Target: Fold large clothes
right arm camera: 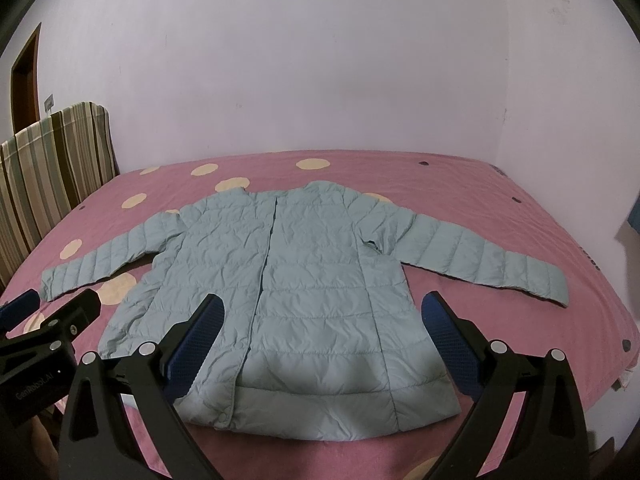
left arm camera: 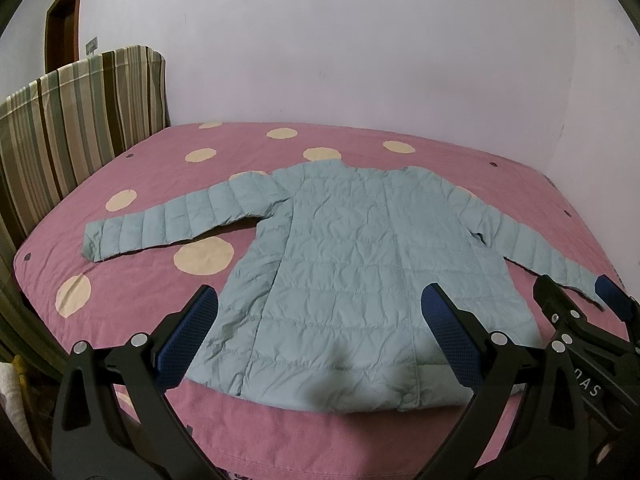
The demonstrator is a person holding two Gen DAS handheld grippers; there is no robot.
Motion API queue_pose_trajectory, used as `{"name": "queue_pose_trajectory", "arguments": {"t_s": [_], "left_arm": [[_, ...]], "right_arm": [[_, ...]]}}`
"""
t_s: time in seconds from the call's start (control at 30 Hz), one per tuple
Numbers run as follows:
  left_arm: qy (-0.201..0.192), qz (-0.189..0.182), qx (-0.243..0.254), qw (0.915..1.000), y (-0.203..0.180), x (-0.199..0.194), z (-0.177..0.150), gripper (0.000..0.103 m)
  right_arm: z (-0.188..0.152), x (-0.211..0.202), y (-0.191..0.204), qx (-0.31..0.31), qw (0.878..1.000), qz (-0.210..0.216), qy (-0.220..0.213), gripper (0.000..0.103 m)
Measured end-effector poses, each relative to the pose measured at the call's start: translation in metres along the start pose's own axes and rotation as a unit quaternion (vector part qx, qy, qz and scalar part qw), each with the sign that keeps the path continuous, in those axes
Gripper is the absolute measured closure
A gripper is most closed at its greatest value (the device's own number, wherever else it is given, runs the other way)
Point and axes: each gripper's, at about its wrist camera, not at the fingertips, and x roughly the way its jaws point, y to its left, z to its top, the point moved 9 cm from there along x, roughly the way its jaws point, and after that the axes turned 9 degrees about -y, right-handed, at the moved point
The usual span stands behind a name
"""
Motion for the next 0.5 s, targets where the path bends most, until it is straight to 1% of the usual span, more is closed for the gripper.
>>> {"name": "queue_pose_trajectory", "arguments": {"t_s": [0.5], "left_arm": [[0.003, 0.0, 0.001, 1.0, -0.002, -0.002, -0.0049, 0.002]], "right_arm": [[-0.0007, 0.0007, -0.0003, -0.001, 1.0, 0.0, 0.001, 0.005]]}}
